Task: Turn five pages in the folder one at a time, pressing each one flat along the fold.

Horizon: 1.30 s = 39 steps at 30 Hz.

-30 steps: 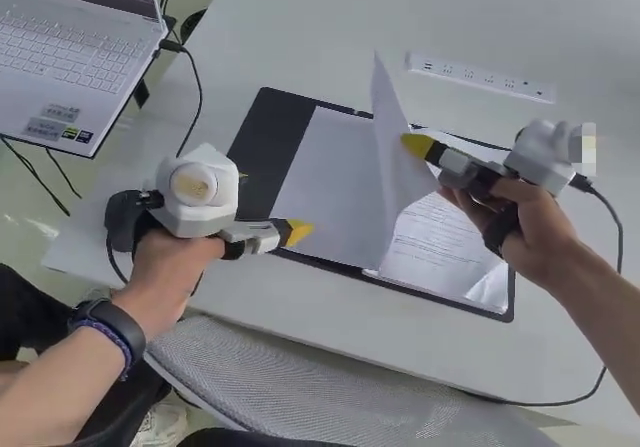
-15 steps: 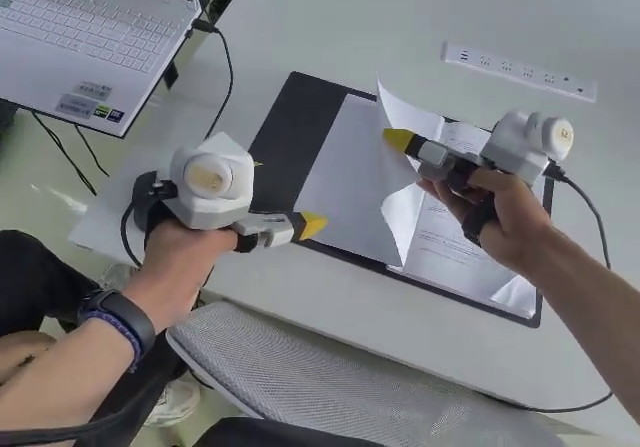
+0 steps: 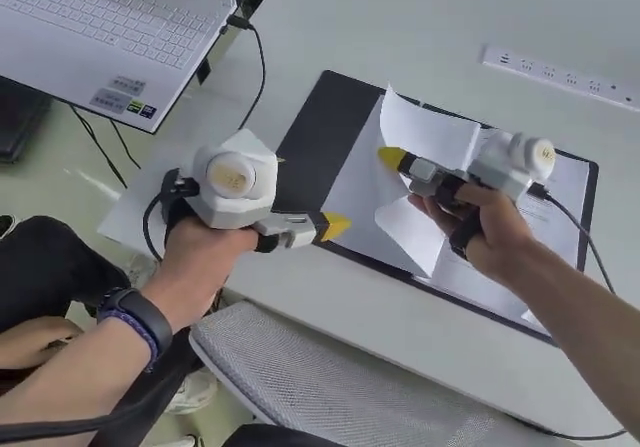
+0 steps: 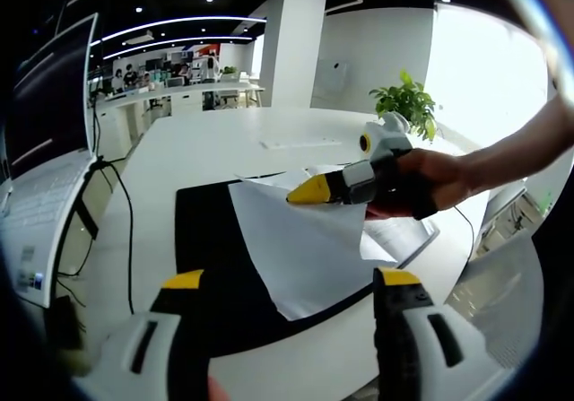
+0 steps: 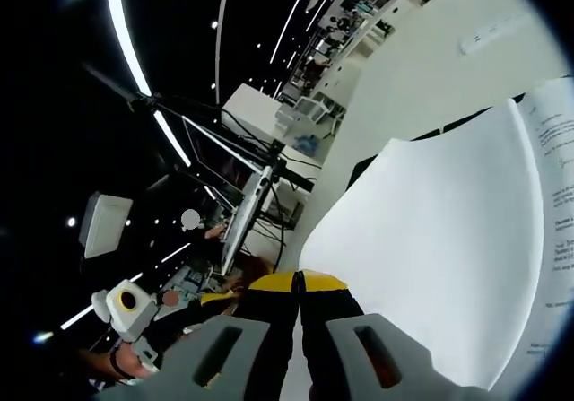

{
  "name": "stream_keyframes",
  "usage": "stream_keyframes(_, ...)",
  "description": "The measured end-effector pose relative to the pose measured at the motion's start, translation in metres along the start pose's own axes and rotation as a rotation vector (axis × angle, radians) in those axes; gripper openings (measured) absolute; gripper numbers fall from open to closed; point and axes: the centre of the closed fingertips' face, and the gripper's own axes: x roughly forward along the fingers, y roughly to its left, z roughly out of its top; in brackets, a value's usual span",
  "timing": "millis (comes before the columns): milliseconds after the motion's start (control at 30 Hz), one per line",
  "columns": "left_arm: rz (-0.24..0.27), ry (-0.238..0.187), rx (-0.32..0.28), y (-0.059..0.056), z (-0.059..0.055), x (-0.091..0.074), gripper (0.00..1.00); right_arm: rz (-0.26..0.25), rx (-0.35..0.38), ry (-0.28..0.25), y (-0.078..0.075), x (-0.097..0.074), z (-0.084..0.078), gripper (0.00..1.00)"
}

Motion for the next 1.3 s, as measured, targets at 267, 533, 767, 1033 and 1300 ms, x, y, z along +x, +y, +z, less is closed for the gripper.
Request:
stream_keyframes(267, 0.015, 0.004, -0.022, 0.005, -0.004, -0.002, 0.74, -0.019, 0.025, 0.048, -0.022, 0.017, -0.014, 0.00)
stream_keyframes(533, 0.013, 0.004, -0.027, 0.005, -0.003, -0.001, 0.74, -0.044, 0.050, 0.073, -0.038, 0.027, -0.023, 0.00)
stream_keyframes(767, 0.004, 0.002, -0.025, 0.002, -0.001, 0.000, 0.74, -0.070, 0.042, 0.100, -0.049, 0.031, -0.034, 0.00)
stream_keyframes(1033, 0.000, 0.009, -0.023, 0.003, -0.004, 0.002, 0.74, -0.087, 0.058, 0.113, -0.055, 0.034, -0.040, 0.00)
stream_keyframes(1300, -0.005, 0.005, -0.034, 0.001, -0.007, 0.005, 0.74, -0.109, 0.052, 0.131, -0.058, 0.037, -0.046, 0.00)
